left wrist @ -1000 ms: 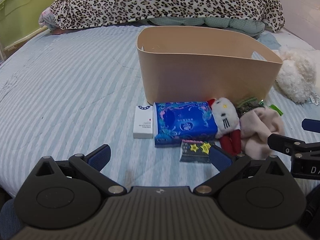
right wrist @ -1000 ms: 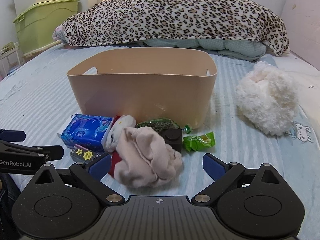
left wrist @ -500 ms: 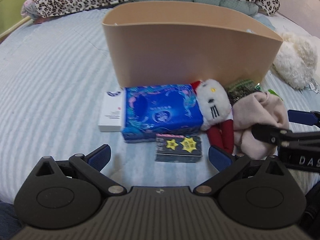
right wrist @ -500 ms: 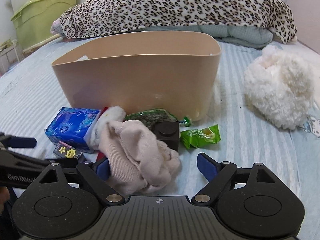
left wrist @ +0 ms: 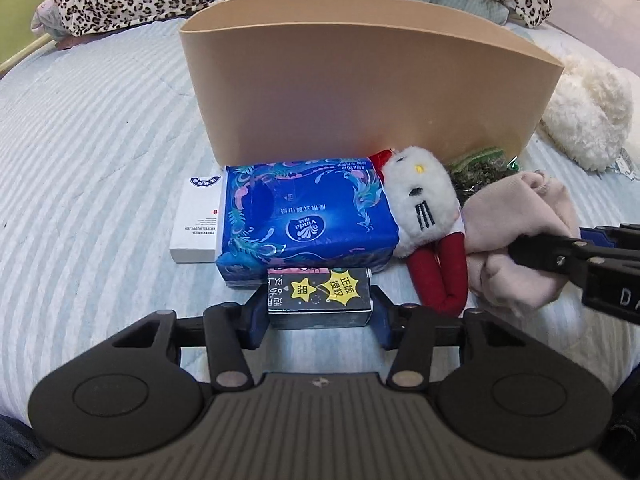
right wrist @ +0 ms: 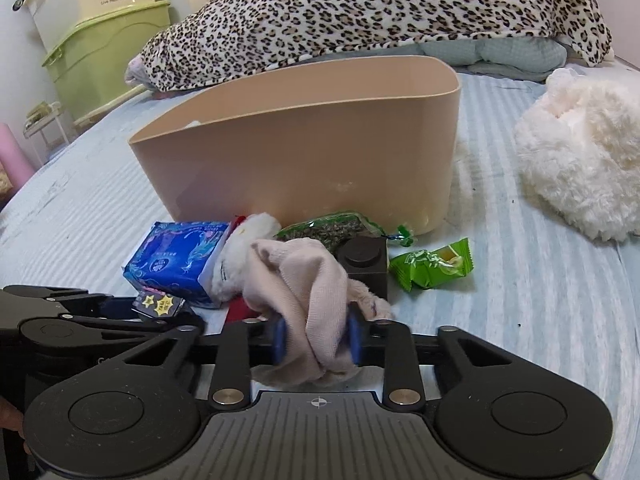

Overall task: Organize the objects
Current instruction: 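Grasp the pink cloth with the right tool while the left tool grasps the star-printed box, then drop the pink cloth and star-printed box into the basket with both tools, then grasp the white card box with the left tool while the right tool grasps the green packet, then carry the green packet over the basket and open the right tool while the left holds the card box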

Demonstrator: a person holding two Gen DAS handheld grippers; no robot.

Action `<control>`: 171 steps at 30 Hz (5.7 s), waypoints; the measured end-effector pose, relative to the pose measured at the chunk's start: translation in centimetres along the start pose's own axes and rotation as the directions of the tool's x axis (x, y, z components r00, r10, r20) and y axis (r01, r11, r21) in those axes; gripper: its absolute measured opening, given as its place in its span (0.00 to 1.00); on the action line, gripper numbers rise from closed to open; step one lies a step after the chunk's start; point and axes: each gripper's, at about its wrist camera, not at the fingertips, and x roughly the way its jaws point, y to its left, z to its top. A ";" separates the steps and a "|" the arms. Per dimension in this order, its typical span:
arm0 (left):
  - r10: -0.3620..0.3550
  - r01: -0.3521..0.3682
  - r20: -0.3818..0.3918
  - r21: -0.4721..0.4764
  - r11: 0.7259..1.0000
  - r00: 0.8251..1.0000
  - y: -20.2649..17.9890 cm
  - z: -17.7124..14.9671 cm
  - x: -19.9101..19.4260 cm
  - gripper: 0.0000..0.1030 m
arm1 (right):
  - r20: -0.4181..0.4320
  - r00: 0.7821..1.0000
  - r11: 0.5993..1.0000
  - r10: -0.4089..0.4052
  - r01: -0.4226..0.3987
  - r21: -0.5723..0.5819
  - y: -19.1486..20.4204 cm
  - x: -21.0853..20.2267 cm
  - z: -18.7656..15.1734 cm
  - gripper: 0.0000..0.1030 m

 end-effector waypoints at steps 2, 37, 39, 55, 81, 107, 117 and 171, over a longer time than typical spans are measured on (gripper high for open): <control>-0.007 0.007 0.002 -0.002 1.000 1.000 0.2 0.0 -0.3 0.50 | 0.011 1.000 1.000 -0.003 0.003 0.008 -0.1 -0.5 0.1 0.18; 0.059 -0.078 0.333 0.046 0.996 0.941 0.9 14.7 -4.5 0.50 | 0.329 0.943 0.996 -0.045 0.019 0.083 -1.6 -3.0 13.7 0.17; 0.069 -0.087 0.307 0.044 0.995 0.949 0.7 15.2 -3.1 0.50 | 0.317 0.946 0.996 -0.069 0.049 0.070 -1.5 -1.8 14.1 0.17; 0.157 -0.180 0.175 0.122 0.976 0.972 -0.6 14.3 2.8 0.62 | 0.138 0.981 0.990 -0.136 0.139 -0.009 -0.4 3.6 12.5 0.35; 0.183 -0.194 0.188 0.043 0.980 0.965 7.8 6.5 -5.8 0.92 | 0.163 0.950 0.963 -0.268 0.265 0.041 -3.0 -4.4 5.9 0.98; 0.129 -0.132 0.046 0.064 0.989 0.991 9.3 3.1 2.0 0.92 | -0.038 0.963 0.964 -0.266 0.267 0.006 -5.7 5.0 3.4 0.90; 0.066 -0.065 0.014 -0.048 0.997 0.998 10.4 3.6 3.8 0.74 | -0.024 0.980 0.974 -0.198 0.199 0.110 -6.9 5.3 3.2 0.67; -0.002 -0.037 0.371 0.097 0.995 0.928 4.6 8.0 -7.3 0.16 | 0.372 0.925 0.997 -0.076 0.073 0.022 -1.5 -5.7 9.2 0.22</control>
